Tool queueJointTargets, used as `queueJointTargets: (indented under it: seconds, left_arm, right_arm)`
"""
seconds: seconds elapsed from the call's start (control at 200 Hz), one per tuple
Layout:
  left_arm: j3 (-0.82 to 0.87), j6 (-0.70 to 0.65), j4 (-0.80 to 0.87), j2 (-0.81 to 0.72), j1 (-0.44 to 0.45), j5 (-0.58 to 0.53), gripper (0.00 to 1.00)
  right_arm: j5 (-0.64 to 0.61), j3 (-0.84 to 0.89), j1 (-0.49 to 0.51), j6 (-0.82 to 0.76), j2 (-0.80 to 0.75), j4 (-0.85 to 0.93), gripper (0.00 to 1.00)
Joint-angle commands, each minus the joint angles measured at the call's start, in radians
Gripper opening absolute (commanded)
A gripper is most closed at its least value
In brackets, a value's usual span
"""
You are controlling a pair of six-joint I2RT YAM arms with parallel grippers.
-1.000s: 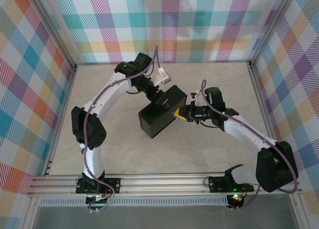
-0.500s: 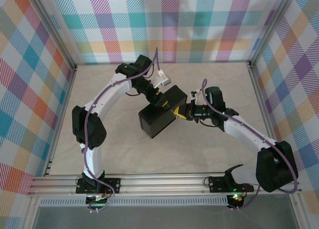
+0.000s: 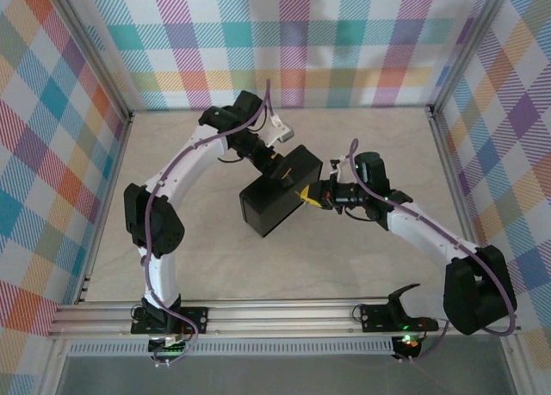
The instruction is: Unlock a padlock with a key
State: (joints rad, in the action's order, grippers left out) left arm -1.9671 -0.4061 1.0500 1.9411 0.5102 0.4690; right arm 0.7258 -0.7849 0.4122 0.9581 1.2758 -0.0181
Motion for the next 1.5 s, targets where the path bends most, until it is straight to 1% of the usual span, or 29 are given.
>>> queueJointTargets:
  seconds: [0.0,0.12,0.155,0.19,0.26,0.365,0.47,0.515,0.655,0.965,1.105,1.325,1.495]
  left_arm:
    - [-0.043,0.029,0.008,-0.015,0.003,-0.028,0.71]
    - [-0.048,0.048,-0.006,-0.037,0.004,-0.002,0.74]
    - [-0.053,0.045,0.003,-0.035,0.004,-0.013,0.79]
    - [-0.055,0.035,0.021,-0.028,0.004,-0.029,0.81]
    - [-0.053,0.023,0.046,-0.008,0.004,-0.061,0.81]
    - [-0.027,0.016,0.053,0.011,0.004,-0.071,0.83]
    - [-0.012,0.013,0.044,0.024,0.004,-0.043,0.83]
    - [-0.01,0.013,0.042,0.029,0.005,-0.03,0.86]
    - [0.006,0.016,0.023,0.032,0.005,-0.01,0.87]
    - [0.057,0.008,0.013,0.028,0.005,0.008,0.85]
    - [0.072,0.011,0.014,0.033,0.005,0.016,0.82]
    - [0.11,0.021,0.001,0.018,-0.004,0.038,0.81]
    - [0.132,0.03,-0.013,0.003,-0.016,0.057,0.8]
  right_arm:
    - [0.005,0.014,0.005,0.002,-0.022,-0.021,0.0]
    - [0.003,0.019,0.004,0.001,-0.026,-0.022,0.0]
    - [0.004,0.019,0.005,0.001,-0.025,-0.023,0.0]
    - [0.004,0.018,0.005,-0.001,-0.027,-0.022,0.0]
    - [0.004,0.015,0.005,-0.002,-0.027,-0.02,0.0]
    - [0.004,0.014,0.004,-0.001,-0.027,-0.021,0.0]
    - [0.007,0.011,0.006,0.001,-0.027,-0.025,0.0]
    - [0.005,0.01,0.005,0.001,-0.028,-0.023,0.0]
    - [0.003,0.013,0.005,0.0,-0.03,-0.021,0.0]
    - [0.003,0.01,0.005,0.002,-0.026,-0.026,0.0]
    - [0.002,0.003,0.005,0.017,-0.018,-0.044,0.0]
    - [-0.001,0.04,0.005,0.086,0.001,-0.147,0.0]
    - [-0.005,0.05,0.005,0.097,0.023,-0.173,0.0]
